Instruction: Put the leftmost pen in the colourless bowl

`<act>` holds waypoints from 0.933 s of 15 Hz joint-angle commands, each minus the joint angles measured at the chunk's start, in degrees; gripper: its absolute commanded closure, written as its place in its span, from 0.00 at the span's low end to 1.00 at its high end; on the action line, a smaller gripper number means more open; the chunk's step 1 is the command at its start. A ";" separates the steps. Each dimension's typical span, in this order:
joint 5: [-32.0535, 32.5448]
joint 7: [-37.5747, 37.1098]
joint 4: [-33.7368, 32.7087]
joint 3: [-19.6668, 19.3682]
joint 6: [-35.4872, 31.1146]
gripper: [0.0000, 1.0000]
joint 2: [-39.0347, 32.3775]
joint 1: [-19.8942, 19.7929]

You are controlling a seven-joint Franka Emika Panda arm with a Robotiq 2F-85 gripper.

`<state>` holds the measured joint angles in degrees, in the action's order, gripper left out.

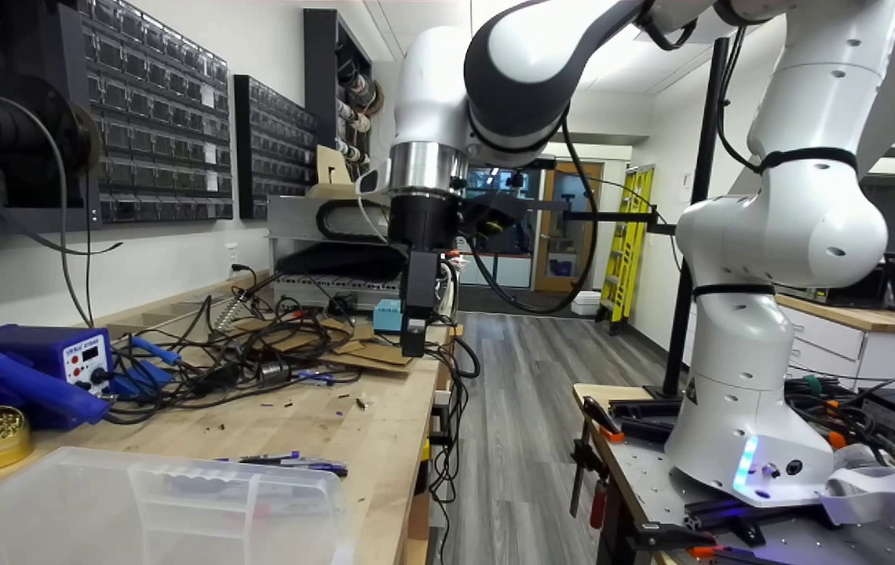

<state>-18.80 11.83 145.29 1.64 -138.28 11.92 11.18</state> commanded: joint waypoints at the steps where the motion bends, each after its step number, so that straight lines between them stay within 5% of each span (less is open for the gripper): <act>1: 0.53 2.25 -3.59 1.27 -4.16 0.00 -6.40 -0.44; 14: 7.98 3.94 -16.23 3.86 -12.66 0.00 -24.80 -3.51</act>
<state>-13.76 15.37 132.29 4.31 -149.17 -8.90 9.71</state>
